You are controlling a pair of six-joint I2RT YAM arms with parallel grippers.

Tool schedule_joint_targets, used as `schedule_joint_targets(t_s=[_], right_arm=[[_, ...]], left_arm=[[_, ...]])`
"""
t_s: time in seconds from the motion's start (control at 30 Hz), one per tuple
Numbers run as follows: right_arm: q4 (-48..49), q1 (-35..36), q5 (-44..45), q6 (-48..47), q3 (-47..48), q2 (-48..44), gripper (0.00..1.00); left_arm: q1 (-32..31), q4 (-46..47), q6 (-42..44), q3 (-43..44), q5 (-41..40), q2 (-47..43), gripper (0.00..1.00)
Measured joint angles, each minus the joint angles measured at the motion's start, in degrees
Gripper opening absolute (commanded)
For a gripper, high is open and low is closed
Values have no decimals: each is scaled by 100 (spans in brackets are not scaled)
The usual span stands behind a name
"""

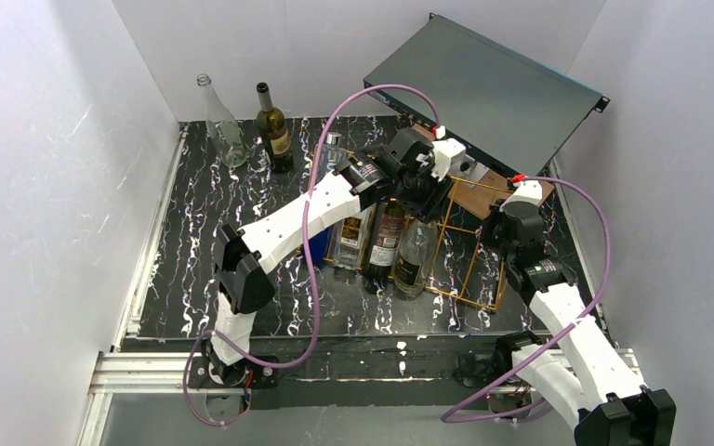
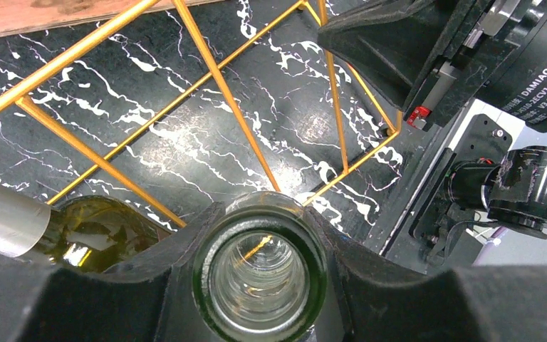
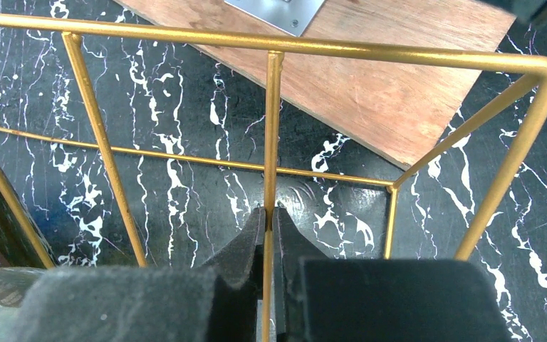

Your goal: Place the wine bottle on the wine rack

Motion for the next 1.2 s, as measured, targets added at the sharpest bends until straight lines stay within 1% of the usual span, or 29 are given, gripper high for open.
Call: schedule_joint_targets(t_s=[0.4,0.7,1.03,1.2], right_arm=[[90,-2,-13,0,-72,-44,1],[90,-2,-17,0,-74,-48,1],[92,-7,-28,-2,-74,-48,1],[92,-7,-31,-4,-74,-48,1]], left_arm=[[0,304,-7,0,-146,168,0],[46,706,-339,11,-468,417,0],[48,966,-428,28,-570,581,0],[63,1178,-492,90,-608,758,4]])
